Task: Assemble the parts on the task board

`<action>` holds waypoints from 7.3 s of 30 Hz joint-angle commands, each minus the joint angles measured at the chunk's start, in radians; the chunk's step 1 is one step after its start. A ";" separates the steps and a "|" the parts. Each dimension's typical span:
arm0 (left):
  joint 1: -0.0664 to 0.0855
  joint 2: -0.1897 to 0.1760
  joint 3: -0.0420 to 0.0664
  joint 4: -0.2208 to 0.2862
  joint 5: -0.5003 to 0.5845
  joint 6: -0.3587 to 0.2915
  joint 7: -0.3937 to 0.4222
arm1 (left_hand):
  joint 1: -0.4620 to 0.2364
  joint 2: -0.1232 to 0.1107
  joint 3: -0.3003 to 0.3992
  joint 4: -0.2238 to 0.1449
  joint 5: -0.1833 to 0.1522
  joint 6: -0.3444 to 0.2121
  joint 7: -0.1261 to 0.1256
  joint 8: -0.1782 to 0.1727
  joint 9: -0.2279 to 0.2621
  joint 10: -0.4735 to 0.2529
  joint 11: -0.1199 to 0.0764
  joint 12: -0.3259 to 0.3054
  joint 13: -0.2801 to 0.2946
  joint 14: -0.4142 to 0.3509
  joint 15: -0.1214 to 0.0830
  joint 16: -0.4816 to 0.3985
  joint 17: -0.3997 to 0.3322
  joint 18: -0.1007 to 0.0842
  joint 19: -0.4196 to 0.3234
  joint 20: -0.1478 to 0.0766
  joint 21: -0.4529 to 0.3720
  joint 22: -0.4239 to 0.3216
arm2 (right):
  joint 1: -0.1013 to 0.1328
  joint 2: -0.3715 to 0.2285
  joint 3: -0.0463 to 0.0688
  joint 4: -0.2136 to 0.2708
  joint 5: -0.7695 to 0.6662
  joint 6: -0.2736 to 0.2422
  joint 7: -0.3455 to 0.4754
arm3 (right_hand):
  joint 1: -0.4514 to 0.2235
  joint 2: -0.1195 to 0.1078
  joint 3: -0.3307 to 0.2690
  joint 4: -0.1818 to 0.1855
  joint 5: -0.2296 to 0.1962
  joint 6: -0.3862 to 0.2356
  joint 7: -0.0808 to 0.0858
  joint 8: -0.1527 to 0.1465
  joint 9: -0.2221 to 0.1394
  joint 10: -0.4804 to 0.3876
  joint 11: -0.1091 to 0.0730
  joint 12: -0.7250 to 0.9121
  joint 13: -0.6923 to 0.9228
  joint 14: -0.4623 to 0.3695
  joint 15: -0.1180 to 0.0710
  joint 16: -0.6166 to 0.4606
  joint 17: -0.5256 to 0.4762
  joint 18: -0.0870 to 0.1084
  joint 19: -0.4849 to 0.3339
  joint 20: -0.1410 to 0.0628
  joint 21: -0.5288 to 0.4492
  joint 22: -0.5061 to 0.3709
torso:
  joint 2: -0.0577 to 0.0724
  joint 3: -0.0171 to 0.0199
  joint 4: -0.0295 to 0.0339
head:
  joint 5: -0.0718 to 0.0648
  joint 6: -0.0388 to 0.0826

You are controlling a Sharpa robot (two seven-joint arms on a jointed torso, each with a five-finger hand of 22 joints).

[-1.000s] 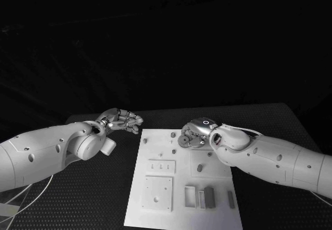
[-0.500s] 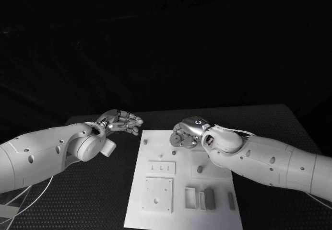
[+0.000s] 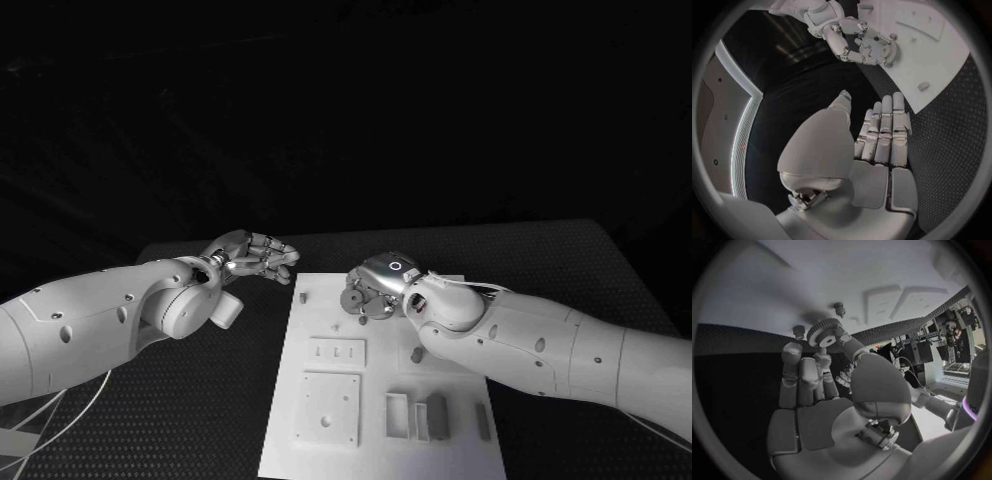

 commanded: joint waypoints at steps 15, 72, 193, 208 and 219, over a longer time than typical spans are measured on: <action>0.000 0.001 0.000 -0.001 0.003 0.007 0.006 | 0.004 0.010 -0.005 0.000 0.000 -0.004 0.030 -0.004 0.002 0.003 0.002 -0.005 0.002 0.006 0.000 -0.006 0.002 0.021 0.001 -0.003 -0.005 0.001 | -0.009 0.020 0.000 -0.036 -0.025 -0.049 -0.018 | 0.006 -0.013 0.002 0.004 0.002 0.036 0.034 0.022 0.012 0.009 0.001 -0.005 -0.003 0.009 0.001 -0.003 0.000 0.053 0.007 -0.004 0.000 0.009 | -0.001 -0.0006 -0.0010 | 0.006 -0.002; 0.000 0.004 0.001 -0.003 0.003 0.009 0.004 | 0.003 0.011 -0.006 0.001 0.000 -0.004 0.031 -0.005 0.002 0.003 0.003 -0.006 0.002 0.007 0.000 -0.009 0.005 0.020 0.002 -0.002 -0.006 0.002 | -0.017 0.026 0.000 -0.093 0.131 0.008 0.040 | -0.047 -0.058 -0.005 0.017 0.002 -0.103 0.087 -0.060 -0.030 -0.030 0.052 -0.022 -0.015 -0.030 0.049 -0.028 -0.033 0.053 0.002 0.013 -0.026 0.000 | -0.001 0.0019 -0.0039 | 0.010 -0.008; -0.030 0.006 0.001 -0.069 0.003 0.026 0.015 | 0.006 0.016 -0.014 0.001 0.000 0.005 0.032 -0.006 0.006 0.031 -0.005 0.002 0.026 0.011 0.000 -0.024 0.020 0.020 0.003 -0.003 -0.012 0.006 | -0.079 -0.275 0.050 -0.149 0.514 0.098 0.359 | 0.021 -0.076 0.011 0.020 0.002 -0.046 0.061 0.024 -0.007 -0.038 0.028 -0.072 0.125 -0.035 0.027 -0.037 0.036 0.053 -0.039 0.037 -0.030 0.021 | -0.038 0.0208 -0.0535 | -0.024 0.003; -0.030 0.005 0.001 -0.070 0.003 0.029 0.014 | 0.006 0.016 -0.014 0.001 0.000 0.004 0.032 -0.006 0.006 0.031 -0.005 0.002 0.027 0.012 0.000 -0.025 0.020 0.020 0.003 -0.002 -0.012 0.007 | -0.081 -0.270 0.050 -0.156 0.520 0.073 0.354 | 0.015 -0.041 0.021 0.022 0.002 -0.035 0.063 0.025 -0.008 -0.027 0.030 -0.042 0.137 -0.007 0.029 -0.018 0.067 0.053 -0.030 0.029 -0.018 0.020 | -0.038 0.0211 -0.0523 | -0.015 0.003; -0.031 0.005 0.000 -0.071 0.003 0.029 0.013 | 0.005 0.016 -0.015 0.001 0.000 0.004 0.032 -0.006 0.006 0.031 -0.004 0.001 0.027 0.012 0.000 -0.025 0.021 0.020 0.003 -0.002 -0.012 0.007 | -0.084 -0.260 0.050 -0.164 0.539 0.057 0.351 | 0.022 -0.015 0.027 0.012 0.002 -0.024 0.061 0.029 -0.007 -0.027 0.029 -0.037 0.137 -0.005 0.028 -0.016 0.065 0.053 -0.031 0.026 -0.014 0.019 | -0.037 0.0213 -0.0530 | -0.022 0.004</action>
